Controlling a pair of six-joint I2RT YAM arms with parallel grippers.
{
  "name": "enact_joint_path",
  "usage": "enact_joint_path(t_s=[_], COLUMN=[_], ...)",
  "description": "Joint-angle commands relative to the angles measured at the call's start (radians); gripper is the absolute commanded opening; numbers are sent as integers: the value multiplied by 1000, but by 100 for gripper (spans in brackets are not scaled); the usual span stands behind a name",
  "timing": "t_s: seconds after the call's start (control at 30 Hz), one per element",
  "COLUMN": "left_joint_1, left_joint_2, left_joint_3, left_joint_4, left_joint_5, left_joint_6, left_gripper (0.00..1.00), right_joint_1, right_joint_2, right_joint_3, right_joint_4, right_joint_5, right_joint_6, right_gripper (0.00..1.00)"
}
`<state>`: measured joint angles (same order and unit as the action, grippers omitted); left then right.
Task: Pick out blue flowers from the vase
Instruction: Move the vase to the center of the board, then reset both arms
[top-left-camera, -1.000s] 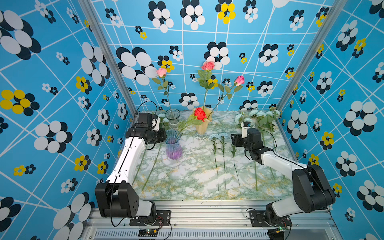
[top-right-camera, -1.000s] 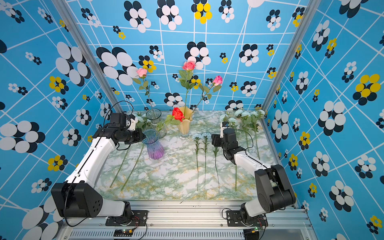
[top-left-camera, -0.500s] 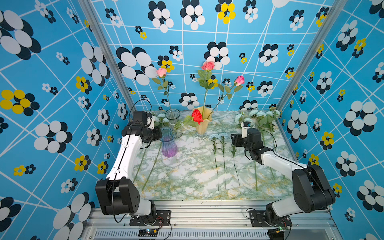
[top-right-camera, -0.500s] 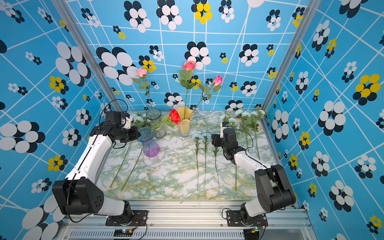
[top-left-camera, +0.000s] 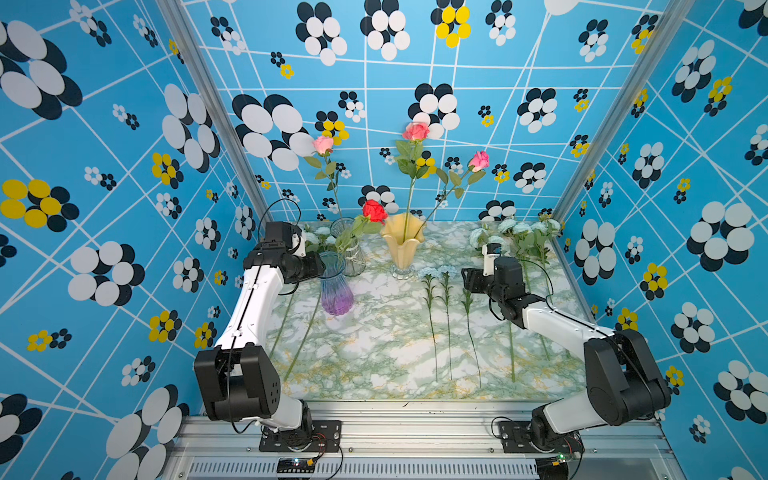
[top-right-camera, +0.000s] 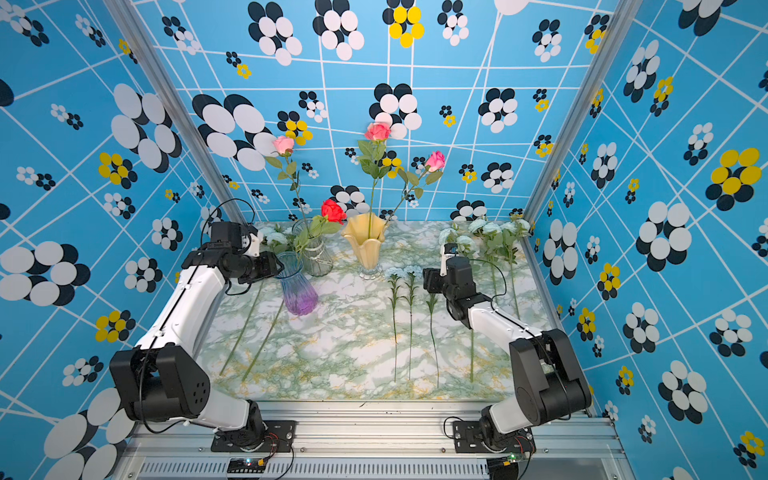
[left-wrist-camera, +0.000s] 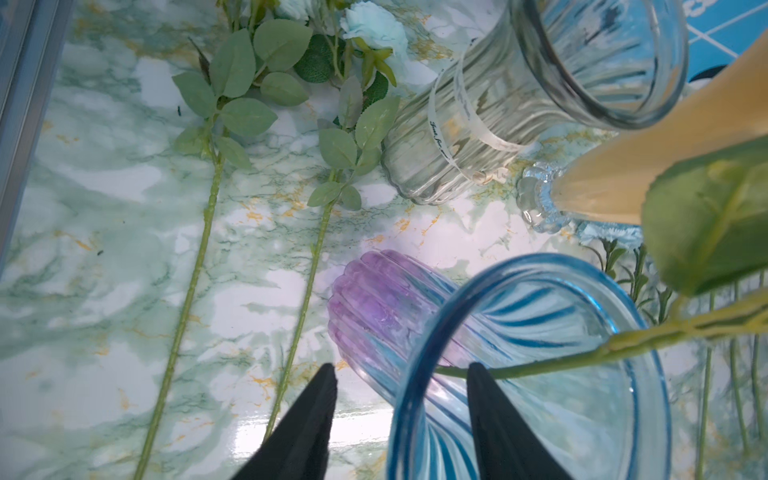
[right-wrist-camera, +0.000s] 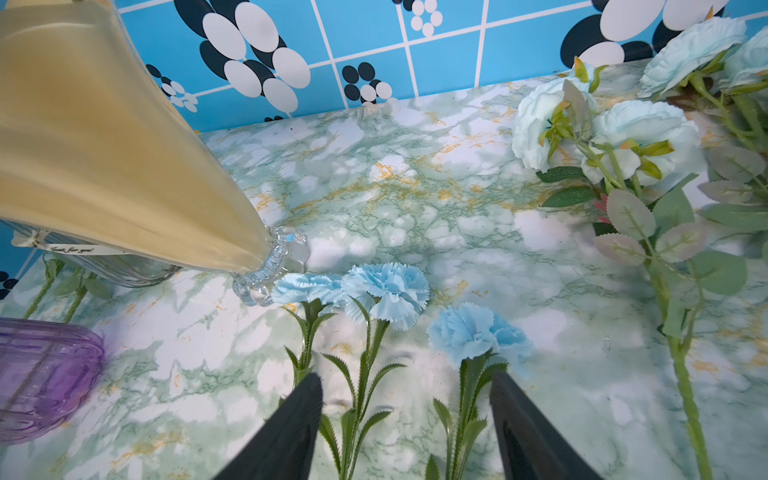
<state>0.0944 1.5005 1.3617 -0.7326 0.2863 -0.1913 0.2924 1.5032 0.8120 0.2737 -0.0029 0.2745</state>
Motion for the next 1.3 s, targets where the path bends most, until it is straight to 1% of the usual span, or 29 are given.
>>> enact_joint_path(t_s=[0.0, 0.13, 0.27, 0.3, 0.33, 0.37, 0.4, 0.43, 0.67, 0.77, 0.87, 0.93, 1.0, 1.07, 1.13, 1.2, 1.23, 1.27], left_joint_1=[7, 3, -17, -36, -53, -81, -114, -146, -445, -530, -560, -568, -570, -569, -570, -569, -567, -559], left_joint_2=[-28, -88, -209, -253, -290, -337, -386, -428, -696, -782, -779, -752, -749, -773, -814, -871, -895, -923], left_joint_3=[-12, -26, -73, -95, -111, -136, -166, -191, -390, -507, -613, -660, -728, -808, -891, -984, -1021, -1062], left_joint_4=[3, 30, 94, 114, 129, 151, 176, 197, 333, 424, 490, 513, 587, 673, 755, 839, 869, 900], left_joint_5=[-24, -54, -135, -177, -213, -261, -305, -345, -677, -772, -814, -843, -852, -874, -921, -967, -981, -994], left_joint_6=[4, -11, -34, -37, -36, -25, -18, -12, 3, 1, -8, -23, -36, -39, -28, 14, 38, 65], left_gripper=[61, 68, 71, 79, 80, 82, 90, 92, 95, 96, 100, 100, 100, 100, 100, 100, 100, 100], right_joint_1=[6, 7, 7, 7, 7, 7, 7, 7, 6, 7, 6, 3, -8, -15, -21, -31, -42, -59], right_joint_2=[-6, -7, -8, -9, -12, -14, -17, -19, -33, -48, -74, -114, -172, -244, -319, -397, -425, -449], right_joint_3=[-4, -7, -7, -7, -9, -11, -12, -16, -24, -35, -36, -30, -26, -24, -22, -22, -21, -17], right_joint_4=[15, 17, 15, 14, 15, 16, 17, 18, 21, 21, -14, -76, -144, -206, -269, -339, -371, -410], right_joint_5=[-2, 0, 3, 3, 6, 9, 11, 13, 25, 39, 86, 148, 196, 230, 273, 317, 334, 342], right_joint_6=[11, 10, 10, 10, 10, 10, 10, 11, 11, 7, -12, -23, -35, -45, -57, -72, -73, -71], right_gripper=[67, 67, 67, 67, 67, 67, 67, 67, 67, 67, 68, 71, 72, 73, 75, 78, 81, 97])
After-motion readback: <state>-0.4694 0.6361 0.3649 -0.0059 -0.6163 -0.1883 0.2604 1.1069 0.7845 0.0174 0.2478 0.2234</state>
